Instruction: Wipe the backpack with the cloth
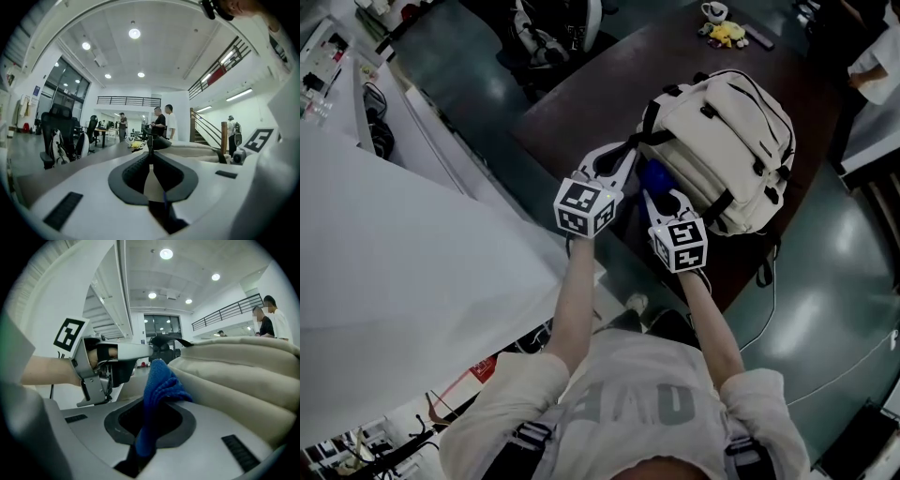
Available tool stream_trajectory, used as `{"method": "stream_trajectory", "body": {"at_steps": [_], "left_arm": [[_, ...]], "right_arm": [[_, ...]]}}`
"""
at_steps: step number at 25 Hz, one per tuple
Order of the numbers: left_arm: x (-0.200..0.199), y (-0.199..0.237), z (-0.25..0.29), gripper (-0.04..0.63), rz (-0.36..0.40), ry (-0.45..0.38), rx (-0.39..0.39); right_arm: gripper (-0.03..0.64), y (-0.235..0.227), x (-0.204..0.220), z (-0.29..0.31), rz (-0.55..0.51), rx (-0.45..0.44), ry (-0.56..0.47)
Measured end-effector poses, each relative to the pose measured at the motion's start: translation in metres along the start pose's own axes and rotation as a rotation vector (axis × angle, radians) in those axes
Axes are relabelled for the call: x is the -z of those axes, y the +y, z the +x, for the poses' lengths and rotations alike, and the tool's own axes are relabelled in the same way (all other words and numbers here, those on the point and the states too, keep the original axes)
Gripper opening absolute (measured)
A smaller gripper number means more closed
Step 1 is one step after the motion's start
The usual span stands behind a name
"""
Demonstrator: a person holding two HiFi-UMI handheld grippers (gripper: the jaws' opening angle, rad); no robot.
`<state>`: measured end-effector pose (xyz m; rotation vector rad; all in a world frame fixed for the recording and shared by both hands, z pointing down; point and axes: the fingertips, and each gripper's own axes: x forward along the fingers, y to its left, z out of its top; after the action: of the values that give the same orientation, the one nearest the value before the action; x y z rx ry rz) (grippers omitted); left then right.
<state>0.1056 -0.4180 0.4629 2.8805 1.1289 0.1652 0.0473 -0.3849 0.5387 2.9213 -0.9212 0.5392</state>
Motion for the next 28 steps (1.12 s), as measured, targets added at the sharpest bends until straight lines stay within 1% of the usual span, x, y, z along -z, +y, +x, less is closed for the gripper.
{"method": "stream_trajectory", "body": {"at_steps": [2,5,6,9,11,13,20,25,28], "left_arm": [[-0.012,0.002,0.002,0.029,0.03,0.003,-0.002],[-0.016,0.009,0.004,0.029,0.033,0.009,-0.016],[-0.014,0.01,0.003,0.029,0.033,0.014,-0.02],[-0.009,0.014,0.0,0.03,0.03,0.019,-0.028],[-0.006,0.015,-0.001,0.029,0.024,0.02,-0.028],[-0.005,0.015,-0.001,0.029,0.016,0.018,-0.027],[-0.004,0.017,0.003,0.029,-0.025,-0.007,-0.03],[-0.005,0.017,0.002,0.029,-0.012,0.0,-0.03],[-0.002,0.018,0.001,0.03,-0.002,0.01,-0.032]], "right_arm": [[0.041,0.006,-0.015,0.018,-0.04,0.021,-0.037],[0.041,0.011,-0.028,0.049,-0.1,0.063,-0.057],[0.041,0.01,-0.027,0.057,-0.097,0.08,-0.055],[0.041,-0.004,-0.025,0.069,-0.034,0.145,-0.056],[0.041,-0.013,-0.022,0.067,-0.01,0.187,-0.057],[0.041,-0.018,-0.021,0.061,-0.008,0.216,-0.068],[0.041,-0.024,-0.02,0.049,-0.011,0.243,-0.103],[0.041,-0.019,-0.023,0.07,0.04,0.249,-0.124],[0.041,-0.021,-0.024,0.074,0.021,0.259,-0.135]]}}
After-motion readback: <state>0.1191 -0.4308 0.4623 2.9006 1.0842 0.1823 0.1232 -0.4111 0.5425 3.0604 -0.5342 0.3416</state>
